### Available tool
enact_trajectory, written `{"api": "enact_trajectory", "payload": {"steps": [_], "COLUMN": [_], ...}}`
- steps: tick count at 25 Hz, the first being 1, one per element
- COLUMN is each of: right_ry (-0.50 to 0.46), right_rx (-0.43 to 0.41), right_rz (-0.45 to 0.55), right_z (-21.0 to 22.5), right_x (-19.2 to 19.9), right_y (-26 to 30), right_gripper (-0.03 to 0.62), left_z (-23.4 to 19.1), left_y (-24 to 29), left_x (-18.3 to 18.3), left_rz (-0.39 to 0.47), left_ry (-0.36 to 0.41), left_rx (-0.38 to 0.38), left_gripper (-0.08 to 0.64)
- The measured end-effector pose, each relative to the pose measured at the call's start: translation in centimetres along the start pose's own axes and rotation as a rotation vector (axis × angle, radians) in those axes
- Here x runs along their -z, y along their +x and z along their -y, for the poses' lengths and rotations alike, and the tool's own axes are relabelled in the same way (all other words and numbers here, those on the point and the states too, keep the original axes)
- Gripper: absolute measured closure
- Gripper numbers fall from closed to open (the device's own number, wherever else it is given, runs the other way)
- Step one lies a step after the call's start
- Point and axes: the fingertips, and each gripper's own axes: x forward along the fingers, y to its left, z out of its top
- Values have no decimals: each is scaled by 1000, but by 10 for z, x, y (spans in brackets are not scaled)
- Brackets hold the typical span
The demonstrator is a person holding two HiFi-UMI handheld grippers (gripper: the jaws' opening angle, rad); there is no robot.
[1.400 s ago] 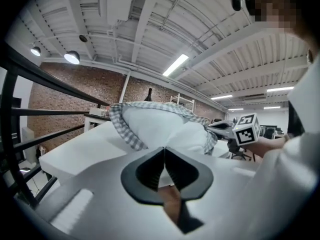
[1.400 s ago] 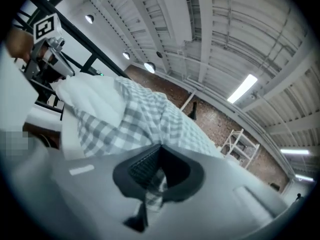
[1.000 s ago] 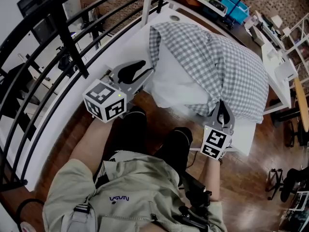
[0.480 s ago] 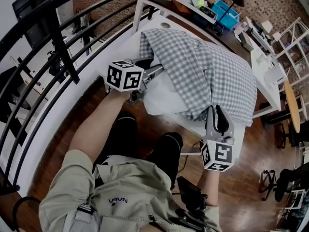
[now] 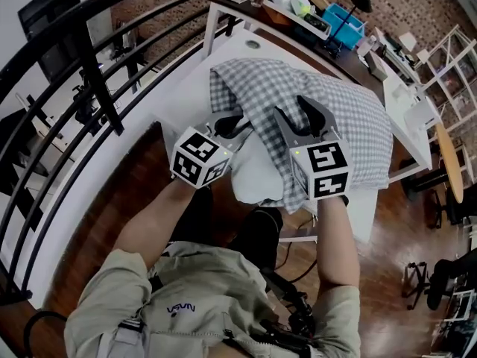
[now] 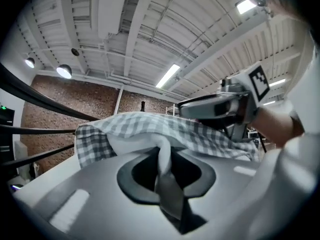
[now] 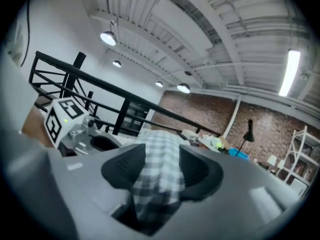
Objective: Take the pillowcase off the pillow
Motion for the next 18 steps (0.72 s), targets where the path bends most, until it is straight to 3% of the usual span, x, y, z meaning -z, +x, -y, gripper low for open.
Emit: {"api": "enact_trajectory", "payload": {"steps": [3, 4, 6, 7, 10, 14, 16, 18], "right_ry": [-81, -107, -132, -134, -163, -210, -158, -47], "right_rx": [-28, -10, 56, 95, 233, 433, 494, 473], "right_rz": [-139, -154, -138, -125, -122, -205, -262, -295], "right_z": [-7, -5, 6, 15, 51, 118, 150, 162], "right_x": [22, 23, 18, 14, 9, 27, 48, 74], "right_y": [34, 37, 37, 35, 29, 15, 7, 5], "right_gripper": [392, 430, 575, 586, 586, 586, 586, 586], "left_z": [10, 10, 11, 13, 29, 54, 59, 61], "left_y": [-8, -11, -17, -21, -33, -57, -70, -76], "left_x": [2, 3, 4, 4, 2, 15, 22, 26], "left_rz": [8, 11, 29, 40, 78, 133, 153, 151], "left_ry": [42, 45, 42, 46, 86, 159, 167, 169], "left_rx": [-10, -17, -16, -11, 12, 77, 100, 106], "left_gripper": [505, 508, 512, 514, 517, 517, 518, 515]}}
